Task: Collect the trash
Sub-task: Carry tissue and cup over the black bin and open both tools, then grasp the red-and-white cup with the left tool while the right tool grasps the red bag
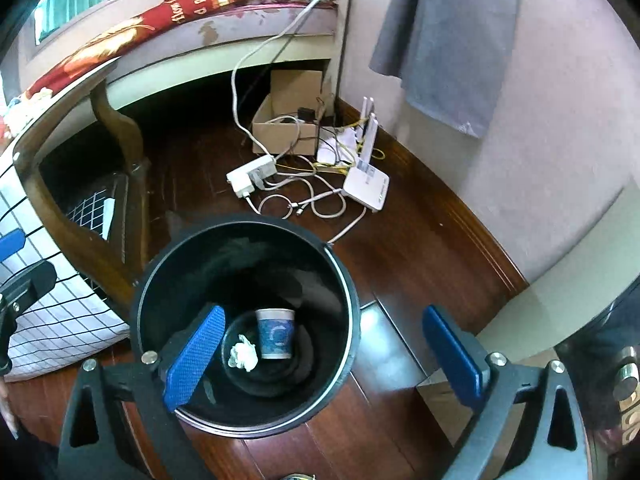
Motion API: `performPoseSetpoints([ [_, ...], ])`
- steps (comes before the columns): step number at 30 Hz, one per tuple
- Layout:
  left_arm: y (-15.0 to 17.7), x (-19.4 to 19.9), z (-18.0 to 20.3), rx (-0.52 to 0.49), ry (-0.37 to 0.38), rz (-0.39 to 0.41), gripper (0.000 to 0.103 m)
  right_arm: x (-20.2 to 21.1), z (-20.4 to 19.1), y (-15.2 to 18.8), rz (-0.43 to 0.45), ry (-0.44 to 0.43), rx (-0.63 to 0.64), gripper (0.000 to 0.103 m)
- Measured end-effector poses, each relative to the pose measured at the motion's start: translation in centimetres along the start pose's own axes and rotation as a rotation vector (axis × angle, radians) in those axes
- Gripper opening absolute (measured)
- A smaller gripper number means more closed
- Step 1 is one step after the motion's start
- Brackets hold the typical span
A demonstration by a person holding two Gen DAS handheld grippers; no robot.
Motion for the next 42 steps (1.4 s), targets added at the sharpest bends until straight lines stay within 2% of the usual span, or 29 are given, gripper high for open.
performPoseSetpoints([
  [10, -0.7, 1.5, -1.1, 0.017, -0.013, 0.036, 0.099, 1.2, -1.8, -0.8, 0.028, -0.025, 0.025, 0.103],
  [25, -1.7, 4.8, -4.6, 0.076, -0.047, 0.111, 0.1, 4.0, -5.6, -3.5, 0.13, -0.055, 0.102, 0.103],
  [35, -1.9, 7.6, -9.1, 0.157, -0.121, 0.164, 0.1, 5.7, -10.1, -5.7, 0.185, -0.113, 0.173, 0.103],
  [42, -1.8, 11.1, -14.2, 0.237, -0.194, 0.226, 0.1, 8.3, -15.3, -8.7, 0.278, -0.195, 0.232, 0.103],
])
Point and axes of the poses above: each gripper's, at about its wrist camera, not at the fingertips, and x roughly against the way its jaws point, z to its right, y to its underside, the point moved 4 cm from there along -x, roughly the way its jaws point, and after that the axes turned 12 degrees about x, right-handed, at the moved point
